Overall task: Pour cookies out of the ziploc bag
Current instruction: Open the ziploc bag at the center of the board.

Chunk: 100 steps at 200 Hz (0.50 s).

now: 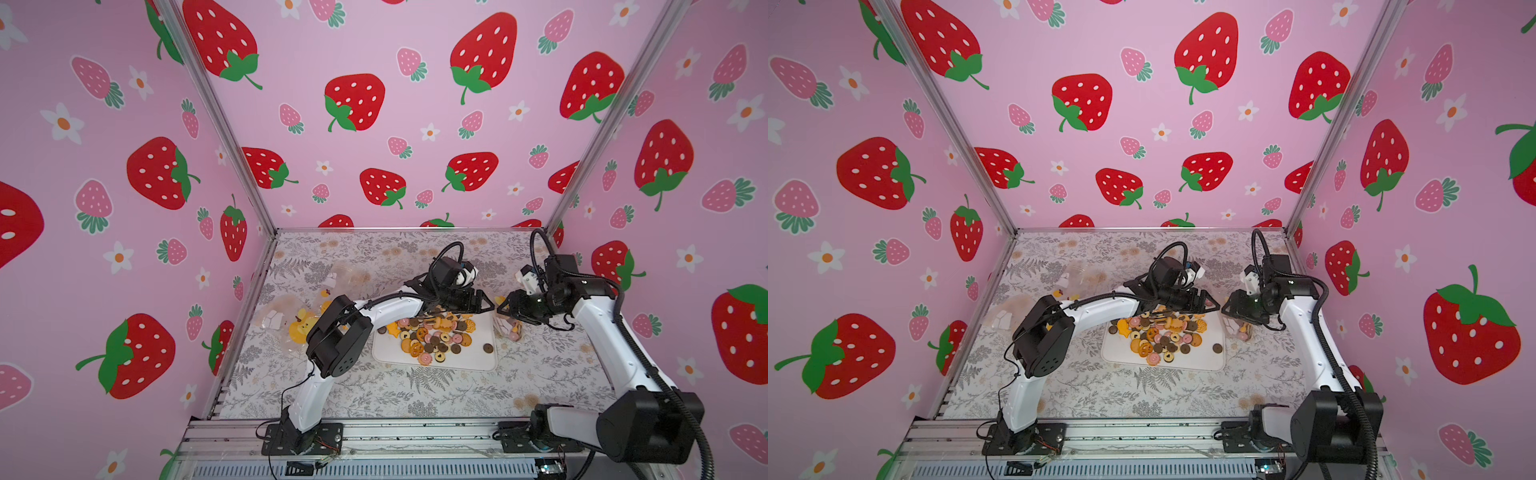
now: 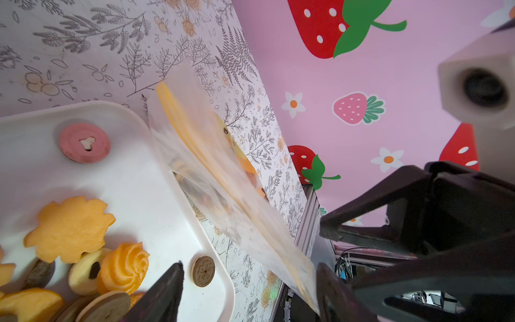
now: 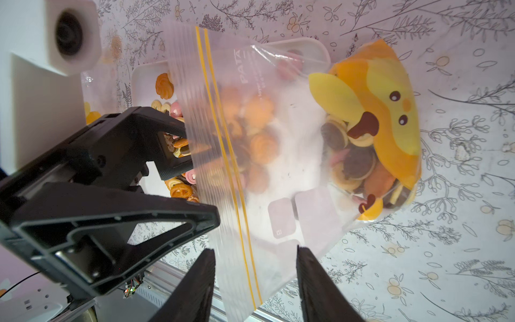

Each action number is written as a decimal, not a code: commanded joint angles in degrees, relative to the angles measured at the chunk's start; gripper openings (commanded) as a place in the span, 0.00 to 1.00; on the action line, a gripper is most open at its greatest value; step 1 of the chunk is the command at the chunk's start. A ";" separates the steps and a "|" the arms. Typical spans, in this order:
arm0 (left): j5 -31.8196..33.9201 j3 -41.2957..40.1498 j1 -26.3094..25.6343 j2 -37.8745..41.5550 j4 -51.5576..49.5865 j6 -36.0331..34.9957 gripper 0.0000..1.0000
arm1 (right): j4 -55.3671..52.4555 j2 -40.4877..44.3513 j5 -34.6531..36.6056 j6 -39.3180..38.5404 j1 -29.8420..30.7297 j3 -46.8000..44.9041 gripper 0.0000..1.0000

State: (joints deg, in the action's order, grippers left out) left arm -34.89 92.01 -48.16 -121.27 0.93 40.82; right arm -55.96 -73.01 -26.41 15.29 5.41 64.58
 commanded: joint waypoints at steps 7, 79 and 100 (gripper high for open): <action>0.70 2.56 0.08 -1.24 -1.54 0.11 0.76 | 0.62 -0.60 0.00 -0.66 1.26 -0.68 0.49; 0.72 2.36 0.40 -1.68 -1.60 0.28 0.76 | 1.47 -2.07 1.17 -0.09 3.27 -0.83 0.48; 2.04 0.79 0.90 0.21 -0.93 0.00 0.80 | 1.34 -1.48 1.14 -0.31 3.47 -0.86 0.49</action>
State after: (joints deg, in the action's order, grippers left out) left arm -34.02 92.40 -47.86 -122.08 -1.10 40.82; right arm -54.11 -74.94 -25.58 15.42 8.40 64.31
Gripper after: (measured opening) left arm 0.775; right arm 0.487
